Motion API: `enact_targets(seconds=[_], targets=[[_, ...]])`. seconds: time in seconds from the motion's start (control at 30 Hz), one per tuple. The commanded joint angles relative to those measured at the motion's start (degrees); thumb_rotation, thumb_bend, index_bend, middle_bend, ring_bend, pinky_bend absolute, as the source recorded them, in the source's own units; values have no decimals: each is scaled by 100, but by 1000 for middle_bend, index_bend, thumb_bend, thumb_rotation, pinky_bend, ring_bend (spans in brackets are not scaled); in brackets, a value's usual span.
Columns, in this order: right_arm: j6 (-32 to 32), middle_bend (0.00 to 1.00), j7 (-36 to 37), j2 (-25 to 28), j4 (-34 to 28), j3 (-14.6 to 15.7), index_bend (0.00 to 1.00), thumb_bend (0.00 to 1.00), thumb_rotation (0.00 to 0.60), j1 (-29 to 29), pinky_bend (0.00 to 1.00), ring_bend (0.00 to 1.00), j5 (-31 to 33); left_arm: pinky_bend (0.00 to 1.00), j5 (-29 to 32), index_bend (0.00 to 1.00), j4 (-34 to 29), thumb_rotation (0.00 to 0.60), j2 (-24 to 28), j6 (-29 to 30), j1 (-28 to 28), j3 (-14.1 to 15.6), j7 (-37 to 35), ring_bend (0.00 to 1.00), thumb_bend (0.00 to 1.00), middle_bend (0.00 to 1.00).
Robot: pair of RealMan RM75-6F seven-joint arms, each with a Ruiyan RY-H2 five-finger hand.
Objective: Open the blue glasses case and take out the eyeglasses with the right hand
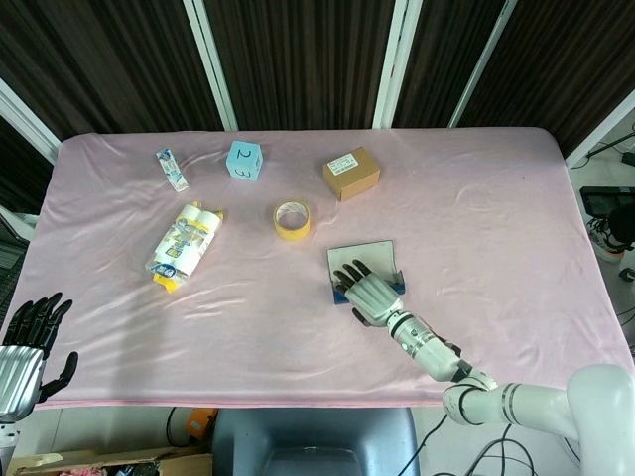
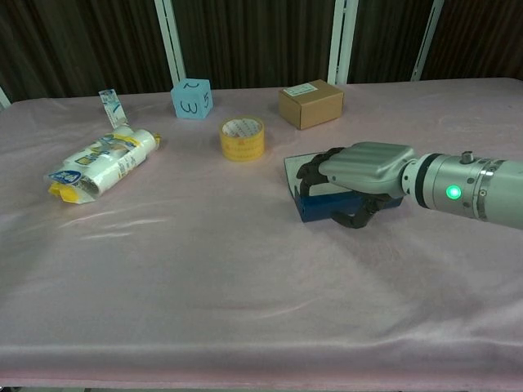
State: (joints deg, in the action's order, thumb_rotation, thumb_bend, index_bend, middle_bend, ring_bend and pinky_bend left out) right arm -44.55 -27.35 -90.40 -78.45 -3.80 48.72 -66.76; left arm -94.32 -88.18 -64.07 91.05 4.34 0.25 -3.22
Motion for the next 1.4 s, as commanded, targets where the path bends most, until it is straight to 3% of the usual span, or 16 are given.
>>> enact_targets(seconds=[0.03,0.43,0.8,1.07,1.4], targets=[[28,184,57,92,-226,115,382,628,600,-41,0,0,-106,35,5,0,0,600,-1,-1,-1,-3,5,0,425,0],[-352,184,336,1039,-1245,939,382,628,600,-549,0,0,-1128,38,-37,0,-32,600,-18,-2,-5,14,89,0,424,0],[-1147,184,725,1624,-1109,1509,382,628,600,-1245,0,0,-1980,42,-65,0,-59,600,-43,-40,8,31,183,0,424,0],[-1313,184,1050,1613,-491,1508,382,628,600,-1549,0,0,-2069,43,-65,0,-84,600,-62,-68,18,33,242,0,425,0],[-1245,183,1261,1420,137,1139,376,628,600,-1647,0,0,-1848,44,-22,0,-87,600,-61,-89,29,11,229,0,425,0]])
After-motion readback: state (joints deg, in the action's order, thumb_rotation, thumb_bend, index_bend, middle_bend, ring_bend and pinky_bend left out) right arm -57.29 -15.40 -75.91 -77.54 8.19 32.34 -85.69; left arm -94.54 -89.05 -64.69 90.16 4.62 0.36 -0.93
